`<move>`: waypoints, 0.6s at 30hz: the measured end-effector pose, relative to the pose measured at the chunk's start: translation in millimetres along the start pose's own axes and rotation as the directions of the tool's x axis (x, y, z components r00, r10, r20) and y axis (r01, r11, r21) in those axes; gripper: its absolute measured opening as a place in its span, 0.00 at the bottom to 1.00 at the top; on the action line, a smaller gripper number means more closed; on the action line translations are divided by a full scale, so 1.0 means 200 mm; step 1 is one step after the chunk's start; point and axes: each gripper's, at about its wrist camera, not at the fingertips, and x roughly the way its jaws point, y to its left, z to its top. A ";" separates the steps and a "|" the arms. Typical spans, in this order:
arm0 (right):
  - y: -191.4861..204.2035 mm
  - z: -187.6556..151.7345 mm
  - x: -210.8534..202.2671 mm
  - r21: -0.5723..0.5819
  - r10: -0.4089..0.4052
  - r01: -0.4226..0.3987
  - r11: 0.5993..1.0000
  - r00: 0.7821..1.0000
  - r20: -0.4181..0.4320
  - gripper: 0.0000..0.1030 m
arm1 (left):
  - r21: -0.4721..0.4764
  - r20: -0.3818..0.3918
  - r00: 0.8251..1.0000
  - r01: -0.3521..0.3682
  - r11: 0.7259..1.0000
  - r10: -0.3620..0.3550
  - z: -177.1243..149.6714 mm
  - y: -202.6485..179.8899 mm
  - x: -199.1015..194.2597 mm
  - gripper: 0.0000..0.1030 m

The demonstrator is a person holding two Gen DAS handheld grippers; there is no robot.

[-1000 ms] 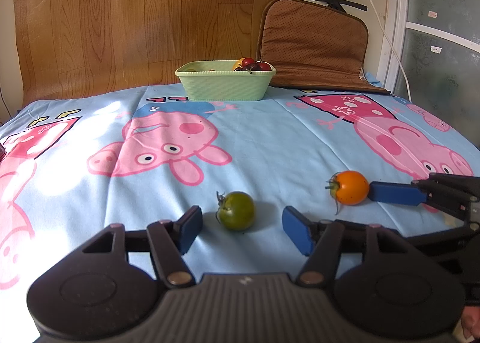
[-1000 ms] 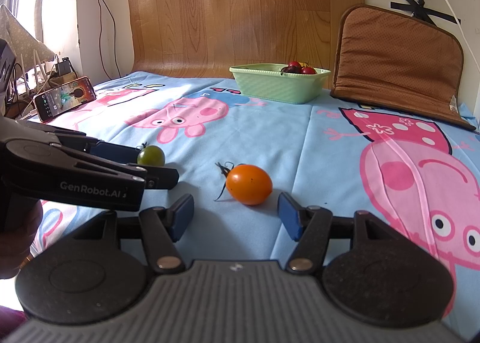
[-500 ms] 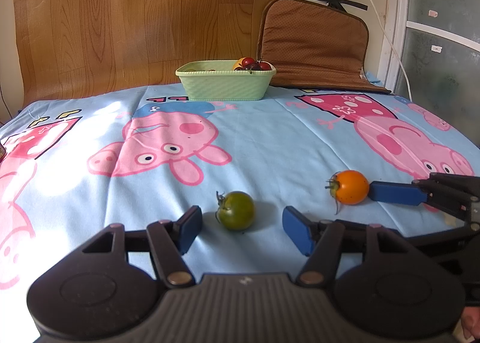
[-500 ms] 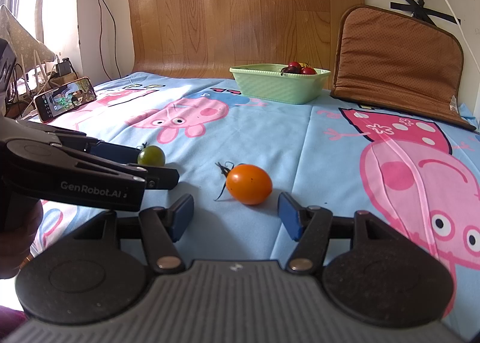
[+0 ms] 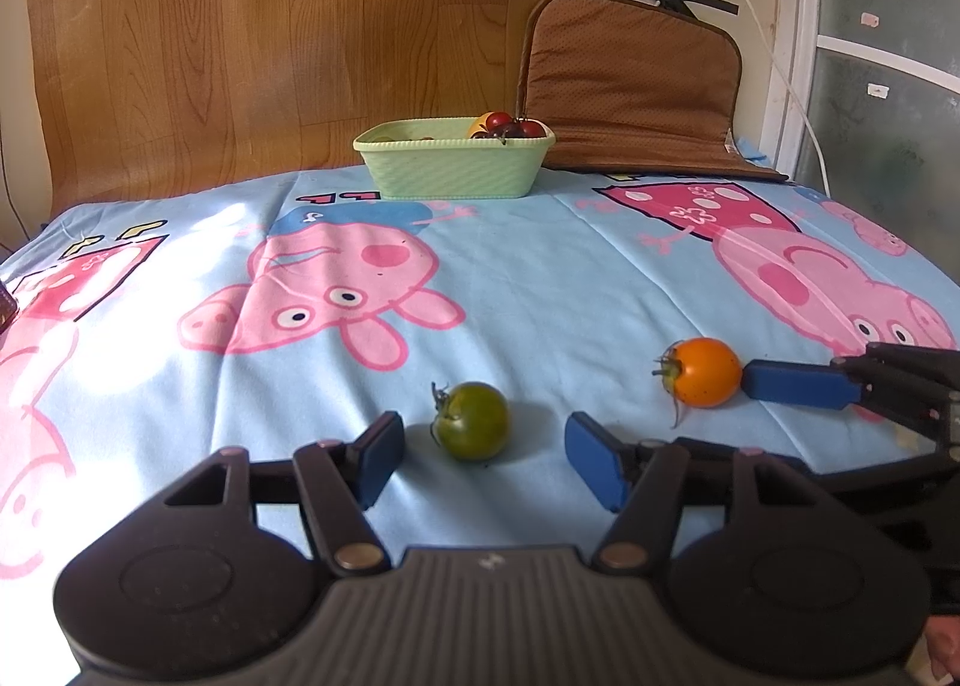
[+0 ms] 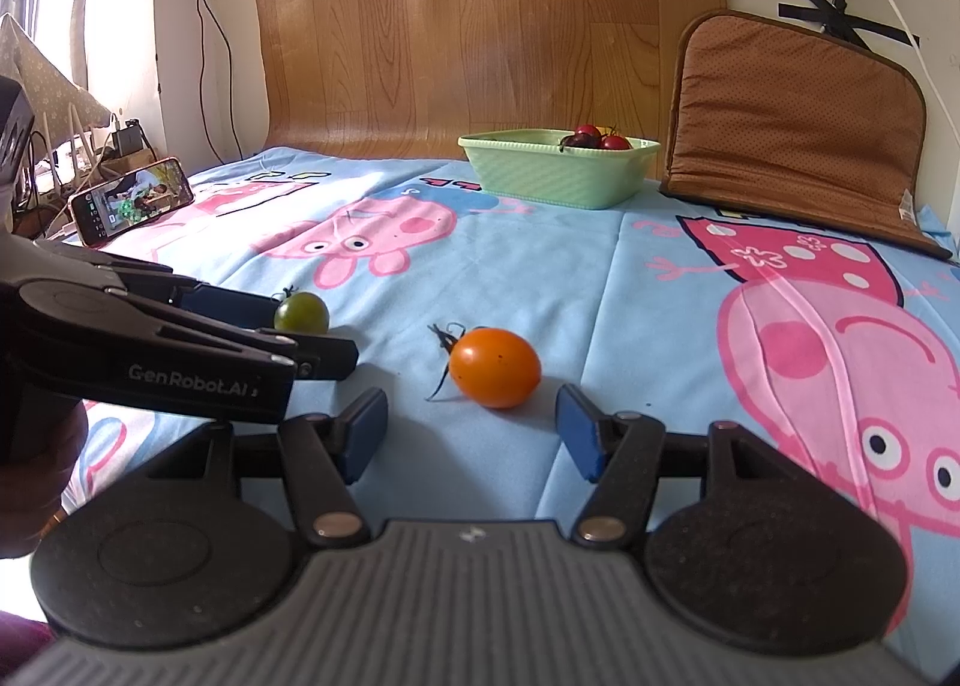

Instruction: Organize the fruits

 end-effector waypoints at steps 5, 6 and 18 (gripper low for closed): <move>0.00 0.00 0.00 0.000 0.002 -0.002 1.000 1.000 0.001 0.63 | 0.001 0.000 1.000 -0.001 1.000 0.001 0.00 0.00 0.00 0.59; 0.00 0.00 0.00 0.000 0.001 -0.001 1.000 1.000 0.001 0.63 | 0.001 0.000 1.000 -0.001 1.000 0.001 0.00 0.00 0.00 0.59; -0.01 0.00 0.00 0.000 0.002 -0.002 1.000 1.000 0.002 0.63 | 0.001 0.000 1.000 0.000 1.000 0.000 0.00 0.00 0.00 0.59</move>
